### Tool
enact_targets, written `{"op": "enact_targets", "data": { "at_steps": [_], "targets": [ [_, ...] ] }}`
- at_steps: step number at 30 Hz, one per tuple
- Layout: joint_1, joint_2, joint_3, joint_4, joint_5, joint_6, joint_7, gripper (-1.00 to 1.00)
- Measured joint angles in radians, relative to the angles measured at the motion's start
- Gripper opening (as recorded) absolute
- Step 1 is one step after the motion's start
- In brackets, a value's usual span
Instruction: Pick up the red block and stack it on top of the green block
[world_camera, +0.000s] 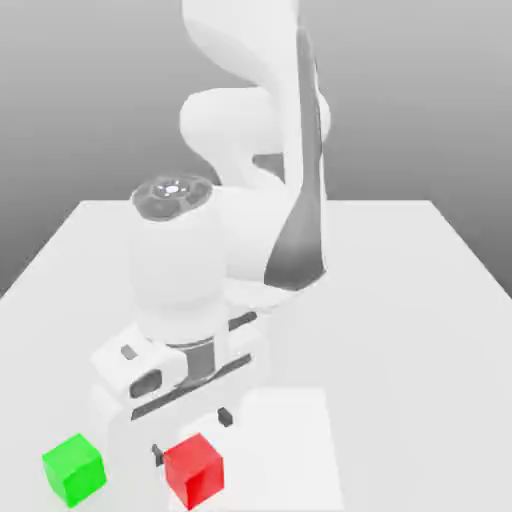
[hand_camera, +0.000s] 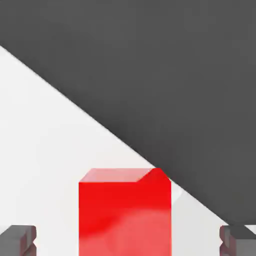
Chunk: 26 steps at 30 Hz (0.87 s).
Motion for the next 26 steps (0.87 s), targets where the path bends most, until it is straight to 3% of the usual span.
{"op": "enact_targets", "data": {
  "at_steps": [1,8,13,15,18,22,23,26],
  "targets": [
    [-0.013,0.024,0.015,0.004,0.013,0.019,-0.010,-1.00],
    [-0.013,0.024,0.016,0.004,0.012,0.017,-0.010,-1.00],
    [0.025,-0.131,-0.053,-0.021,-0.092,-0.110,0.062,-1.00],
    [-0.024,-0.151,-0.093,0.006,-0.101,-0.159,0.016,-1.00],
    [-0.113,-0.163,-0.158,0.059,-0.099,-0.228,-0.078,-1.00],
    [-0.178,-0.057,-0.128,0.085,-0.016,-0.154,-0.167,-1.00],
    [-0.198,-0.024,-0.106,0.087,0.004,-0.126,-0.183,1.00],
    [-0.198,-0.024,-0.106,0.087,0.004,-0.126,-0.183,1.00]
  ]
}}
